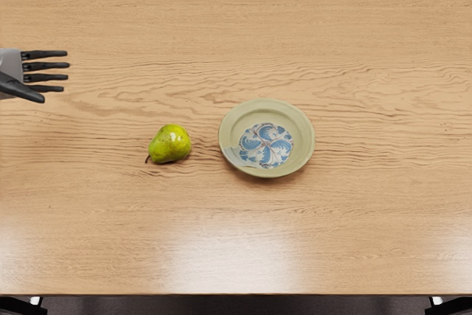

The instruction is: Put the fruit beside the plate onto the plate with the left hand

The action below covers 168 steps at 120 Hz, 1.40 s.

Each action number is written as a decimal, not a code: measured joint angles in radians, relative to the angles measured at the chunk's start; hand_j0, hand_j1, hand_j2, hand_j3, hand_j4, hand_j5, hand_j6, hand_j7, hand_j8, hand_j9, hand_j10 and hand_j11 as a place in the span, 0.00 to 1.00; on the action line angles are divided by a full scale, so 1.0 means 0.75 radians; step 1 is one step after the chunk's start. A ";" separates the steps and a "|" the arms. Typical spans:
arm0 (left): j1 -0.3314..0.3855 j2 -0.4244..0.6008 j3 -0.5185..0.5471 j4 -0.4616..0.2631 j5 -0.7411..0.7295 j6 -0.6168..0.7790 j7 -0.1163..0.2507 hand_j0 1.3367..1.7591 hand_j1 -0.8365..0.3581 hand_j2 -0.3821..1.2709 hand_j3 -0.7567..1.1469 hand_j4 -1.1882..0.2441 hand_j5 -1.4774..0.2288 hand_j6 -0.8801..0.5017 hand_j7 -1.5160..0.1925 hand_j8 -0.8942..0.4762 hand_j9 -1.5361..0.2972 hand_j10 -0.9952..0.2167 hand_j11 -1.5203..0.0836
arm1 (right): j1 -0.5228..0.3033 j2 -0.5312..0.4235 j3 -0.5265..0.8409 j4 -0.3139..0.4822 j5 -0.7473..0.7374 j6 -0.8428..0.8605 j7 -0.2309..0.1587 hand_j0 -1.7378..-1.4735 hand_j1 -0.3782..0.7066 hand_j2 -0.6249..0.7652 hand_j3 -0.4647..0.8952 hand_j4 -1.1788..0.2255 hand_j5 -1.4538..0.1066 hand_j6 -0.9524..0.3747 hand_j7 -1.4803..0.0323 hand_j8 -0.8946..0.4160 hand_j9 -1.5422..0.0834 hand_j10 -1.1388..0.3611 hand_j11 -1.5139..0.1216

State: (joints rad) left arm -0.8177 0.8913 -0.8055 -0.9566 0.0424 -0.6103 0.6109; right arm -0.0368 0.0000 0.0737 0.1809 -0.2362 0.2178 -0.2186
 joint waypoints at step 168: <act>-0.182 -0.471 0.474 -0.614 1.227 0.735 0.000 0.76 0.96 0.24 0.40 0.80 0.84 0.61 0.86 0.63 0.81 0.79 0.92 | 0.000 0.000 0.000 0.000 0.000 0.000 -0.001 0.30 0.05 0.45 0.34 0.82 0.91 0.70 0.96 0.67 0.93 0.75 0.91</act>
State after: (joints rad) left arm -0.9541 0.5384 -0.4503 -1.4174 0.9626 -0.0589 0.6109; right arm -0.0368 0.0000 0.0737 0.1810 -0.2362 0.2176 -0.2191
